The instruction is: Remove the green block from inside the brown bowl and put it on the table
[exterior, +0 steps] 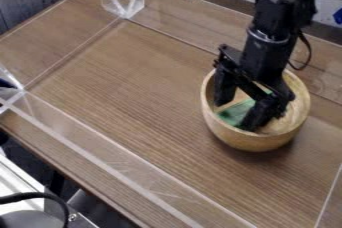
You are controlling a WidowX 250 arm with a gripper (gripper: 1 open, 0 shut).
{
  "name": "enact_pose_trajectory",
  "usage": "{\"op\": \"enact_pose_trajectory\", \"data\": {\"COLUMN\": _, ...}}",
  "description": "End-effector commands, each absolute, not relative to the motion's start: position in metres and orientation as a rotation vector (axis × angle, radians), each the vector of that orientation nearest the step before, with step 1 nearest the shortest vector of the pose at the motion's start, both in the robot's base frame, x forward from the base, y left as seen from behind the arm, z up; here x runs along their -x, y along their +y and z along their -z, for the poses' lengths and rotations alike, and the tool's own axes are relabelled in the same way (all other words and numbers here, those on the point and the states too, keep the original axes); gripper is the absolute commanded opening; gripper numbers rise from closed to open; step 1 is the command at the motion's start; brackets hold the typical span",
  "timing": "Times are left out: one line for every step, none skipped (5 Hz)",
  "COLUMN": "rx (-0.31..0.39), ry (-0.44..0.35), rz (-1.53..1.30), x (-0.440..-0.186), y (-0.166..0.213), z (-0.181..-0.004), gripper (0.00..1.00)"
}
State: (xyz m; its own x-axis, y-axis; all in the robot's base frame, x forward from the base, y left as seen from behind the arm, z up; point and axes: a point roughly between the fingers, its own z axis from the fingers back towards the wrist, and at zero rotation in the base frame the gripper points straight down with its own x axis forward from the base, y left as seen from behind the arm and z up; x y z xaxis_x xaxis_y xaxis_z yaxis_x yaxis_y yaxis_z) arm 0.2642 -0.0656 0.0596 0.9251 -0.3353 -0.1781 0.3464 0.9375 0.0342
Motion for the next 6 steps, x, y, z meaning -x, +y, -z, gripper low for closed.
{"op": "enact_pose_trajectory", "data": {"rx": -0.125, "ry": 0.105, "rz": 0.333, "x": -0.272, "y": -0.067, "z": -0.073, "gripper": 1.0}}
{"op": "enact_pose_trajectory", "data": {"rx": -0.183, "ry": 0.096, "rz": 0.313, "x": -0.268, "y": -0.066, "z": -0.074, "gripper": 1.0}}
{"op": "enact_pose_trajectory", "data": {"rx": -0.099, "ry": 0.048, "rz": 0.333, "x": -0.267, "y": -0.067, "z": -0.08, "gripper": 1.0}}
{"op": "enact_pose_trajectory", "data": {"rx": -0.033, "ry": 0.003, "rz": 0.347, "x": -0.268, "y": -0.068, "z": -0.085, "gripper": 1.0}}
{"op": "enact_pose_trajectory", "data": {"rx": -0.059, "ry": 0.03, "rz": 0.309, "x": -0.271, "y": -0.066, "z": -0.077, "gripper": 1.0}}
{"op": "enact_pose_trajectory", "data": {"rx": -0.082, "ry": 0.052, "rz": 0.276, "x": -0.274, "y": -0.064, "z": -0.07, "gripper": 1.0}}
